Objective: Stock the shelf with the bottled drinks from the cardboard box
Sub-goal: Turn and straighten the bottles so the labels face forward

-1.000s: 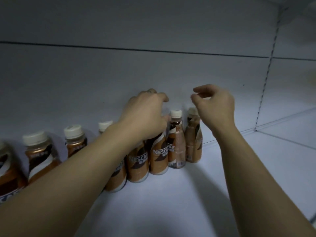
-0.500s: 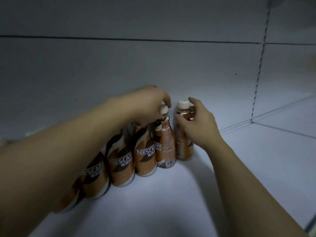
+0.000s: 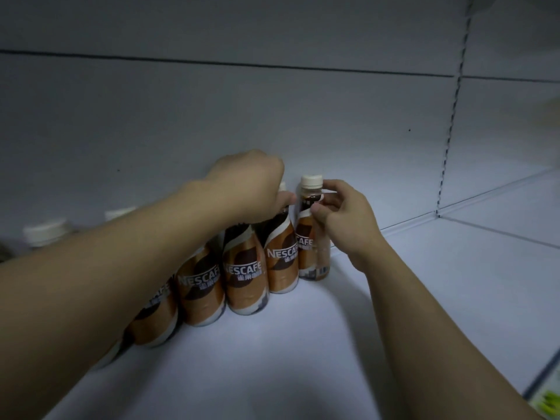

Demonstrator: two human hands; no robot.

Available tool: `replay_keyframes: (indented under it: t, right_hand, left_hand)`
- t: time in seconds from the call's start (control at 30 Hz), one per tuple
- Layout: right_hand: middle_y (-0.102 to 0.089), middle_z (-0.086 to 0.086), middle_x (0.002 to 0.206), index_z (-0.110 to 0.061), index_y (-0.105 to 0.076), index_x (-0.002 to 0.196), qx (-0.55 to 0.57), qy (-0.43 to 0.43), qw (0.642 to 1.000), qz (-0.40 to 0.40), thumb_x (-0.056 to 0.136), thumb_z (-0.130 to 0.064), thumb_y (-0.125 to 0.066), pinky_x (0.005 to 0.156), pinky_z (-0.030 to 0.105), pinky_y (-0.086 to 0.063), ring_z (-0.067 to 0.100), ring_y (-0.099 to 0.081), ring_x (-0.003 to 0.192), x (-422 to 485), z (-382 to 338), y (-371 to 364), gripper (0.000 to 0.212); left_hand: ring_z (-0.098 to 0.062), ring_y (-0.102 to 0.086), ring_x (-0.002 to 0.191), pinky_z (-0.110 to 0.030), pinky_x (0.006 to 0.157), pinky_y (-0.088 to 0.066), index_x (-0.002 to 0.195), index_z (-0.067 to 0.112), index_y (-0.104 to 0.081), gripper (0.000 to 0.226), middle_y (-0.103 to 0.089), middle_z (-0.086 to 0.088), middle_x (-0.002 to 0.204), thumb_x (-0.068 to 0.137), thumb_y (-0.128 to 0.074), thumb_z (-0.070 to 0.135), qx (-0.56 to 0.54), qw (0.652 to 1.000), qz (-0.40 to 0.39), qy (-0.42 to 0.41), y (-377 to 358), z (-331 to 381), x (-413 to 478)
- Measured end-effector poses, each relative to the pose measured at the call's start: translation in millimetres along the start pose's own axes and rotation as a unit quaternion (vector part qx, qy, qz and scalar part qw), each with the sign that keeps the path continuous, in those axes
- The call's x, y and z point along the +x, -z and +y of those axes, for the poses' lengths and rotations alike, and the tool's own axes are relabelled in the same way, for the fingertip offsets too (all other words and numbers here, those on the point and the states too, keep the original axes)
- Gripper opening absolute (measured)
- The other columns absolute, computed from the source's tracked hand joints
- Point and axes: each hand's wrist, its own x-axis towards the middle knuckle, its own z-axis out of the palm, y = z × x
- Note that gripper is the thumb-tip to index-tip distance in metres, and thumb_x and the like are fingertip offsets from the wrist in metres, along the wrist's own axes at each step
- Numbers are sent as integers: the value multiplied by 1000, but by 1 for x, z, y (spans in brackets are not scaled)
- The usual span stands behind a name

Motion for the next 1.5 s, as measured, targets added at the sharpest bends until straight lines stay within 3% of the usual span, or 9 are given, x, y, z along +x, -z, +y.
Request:
replay_keyframes:
  t: [0.1,0.23,0.47,0.83,1.0,1.23,1.33,1.43,1.5]
  right_hand:
    - [-68,0,113,-20,-61,123,-67,6,998,-6,83,-20,-72,91,41,-54,18,-65,102,0,1,0,41]
    - [-65,-13,86,-23,-66,112,-121,13,992,13,77,-31,-79,65,18,-45,1,-60,77,-1,3,1,38]
    - [-69,5,112,-14,-62,125,-70,-12,997,21,86,-7,-67,96,42,-52,21,-63,103,2,9,1,40]
    - [-60,11,132,-8,-52,137,-137,-40,990,-13,95,-25,-58,104,45,-46,29,-57,120,-4,7,5,46]
    - [-66,5,112,-16,-56,128,-114,-33,993,0,95,-18,-56,90,38,-53,23,-63,104,-6,6,2,32]
    - [-66,6,119,-17,-53,130,-103,-37,994,-11,97,-18,-54,92,40,-53,24,-63,107,-8,4,1,33]
    - [-64,6,123,-17,-51,132,-105,-37,993,-30,97,-19,-53,97,44,-51,26,-61,112,-10,3,2,35]
    - [-59,3,128,-18,-46,138,-112,-6,993,-43,93,-27,-60,98,40,-47,27,-56,120,-10,2,1,48]
    - [-50,4,143,-19,-33,147,-107,3,993,-56,84,-38,-70,98,38,-43,26,-50,129,-10,1,0,76]
  left_hand:
    - [-22,-57,84,-39,74,-53,111,21,-57,45,-61,-2,97,78,-67,51,-72,997,-22,5,0,0,-7]
    - [-23,-58,87,-41,77,-53,114,21,-58,42,-62,-3,101,79,-71,42,-96,995,3,18,-4,2,-11]
    - [-22,-57,79,-38,70,-51,104,20,-62,37,-61,-1,91,78,-71,45,-108,992,39,48,-12,4,-11]
    - [-22,-59,85,-38,72,-51,113,22,-59,51,-63,-1,100,75,-67,56,-89,994,52,40,-11,-2,-17]
    - [-20,-59,86,-40,75,-54,114,26,-59,45,-64,0,101,77,-69,49,-115,991,47,41,-11,-4,-19]
    - [-21,-59,87,-39,75,-52,115,24,-59,44,-64,-1,102,79,-68,46,-94,993,54,51,-12,0,-20]
    - [-22,-58,97,-40,81,-51,129,24,-51,63,-61,-3,116,76,-69,52,-100,993,35,51,-6,-3,-27]
    - [-19,-54,94,-35,76,-48,136,26,-43,74,-58,-2,121,73,-73,51,-100,993,-38,56,6,-14,-35]
    - [-17,-53,91,-32,73,-45,133,26,-46,72,-58,0,118,71,-77,46,-99,990,-74,67,13,-22,-41]
